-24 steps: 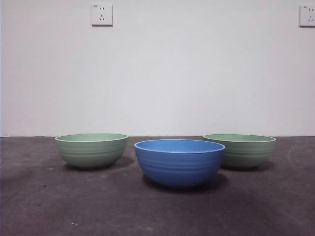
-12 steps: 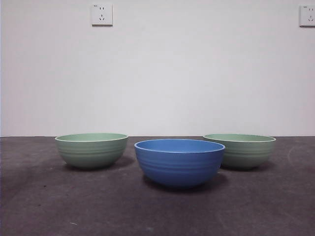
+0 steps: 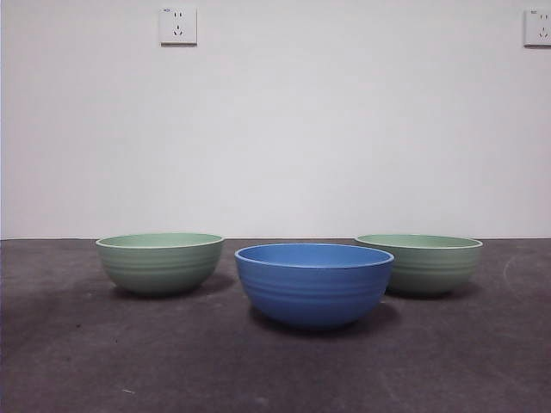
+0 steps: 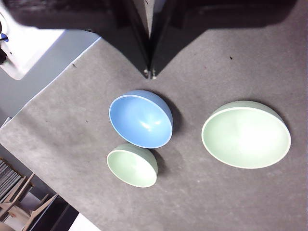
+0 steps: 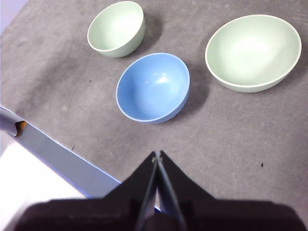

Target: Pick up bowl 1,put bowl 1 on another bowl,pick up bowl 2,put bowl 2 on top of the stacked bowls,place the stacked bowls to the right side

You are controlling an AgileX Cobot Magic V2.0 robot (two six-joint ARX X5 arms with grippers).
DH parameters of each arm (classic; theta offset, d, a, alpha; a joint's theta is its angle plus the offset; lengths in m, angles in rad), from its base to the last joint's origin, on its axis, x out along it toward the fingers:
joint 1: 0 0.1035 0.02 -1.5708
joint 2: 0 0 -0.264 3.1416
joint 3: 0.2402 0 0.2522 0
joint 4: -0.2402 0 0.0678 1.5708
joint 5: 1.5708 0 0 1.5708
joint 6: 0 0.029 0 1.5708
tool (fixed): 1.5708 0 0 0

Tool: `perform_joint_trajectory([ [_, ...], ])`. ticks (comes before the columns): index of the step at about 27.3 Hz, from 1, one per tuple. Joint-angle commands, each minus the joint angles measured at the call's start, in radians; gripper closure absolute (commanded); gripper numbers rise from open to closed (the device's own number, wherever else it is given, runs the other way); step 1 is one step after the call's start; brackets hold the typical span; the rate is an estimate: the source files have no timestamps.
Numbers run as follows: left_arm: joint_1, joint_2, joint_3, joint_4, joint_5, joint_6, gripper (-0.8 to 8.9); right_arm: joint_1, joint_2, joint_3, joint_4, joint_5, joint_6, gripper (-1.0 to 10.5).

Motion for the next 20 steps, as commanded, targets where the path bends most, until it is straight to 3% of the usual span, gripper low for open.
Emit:
perform_joint_trajectory([
  [1,0.000,0.002,0.002,0.000,0.001,0.019,8.15,0.003,0.001,0.002,0.003,0.001,-0.011,9.4],
  [4,0.000,0.004,0.002,0.000,0.001,0.018,8.01,0.003,0.002,0.002,0.003,0.001,-0.009,8.8],
  [5,0.000,0.004,0.002,0.000,0.000,0.018,7.40,0.003,0.002,0.002,0.003,0.001,-0.003,8.3],
  [6,0.000,0.004,0.002,0.000,0.000,0.017,6.55,0.003,0.002,0.002,0.003,0.002,0.006,7.6],
  [9,0.000,0.004,0.002,0.000,-0.003,0.001,2.54,0.003,0.003,0.002,0.003,0.007,0.040,5.9],
  [10,0.000,0.005,0.002,0.000,-0.003,0.000,2.11,0.002,0.005,0.002,0.003,0.007,0.051,5.3],
  [14,0.000,0.008,0.002,0.000,-0.003,-0.021,2.15,0.002,0.011,0.002,0.003,0.007,0.080,3.7],
  [20,0.000,0.008,0.002,-0.001,-0.003,-0.021,2.16,0.002,0.023,0.002,0.001,0.007,0.087,3.7],
])
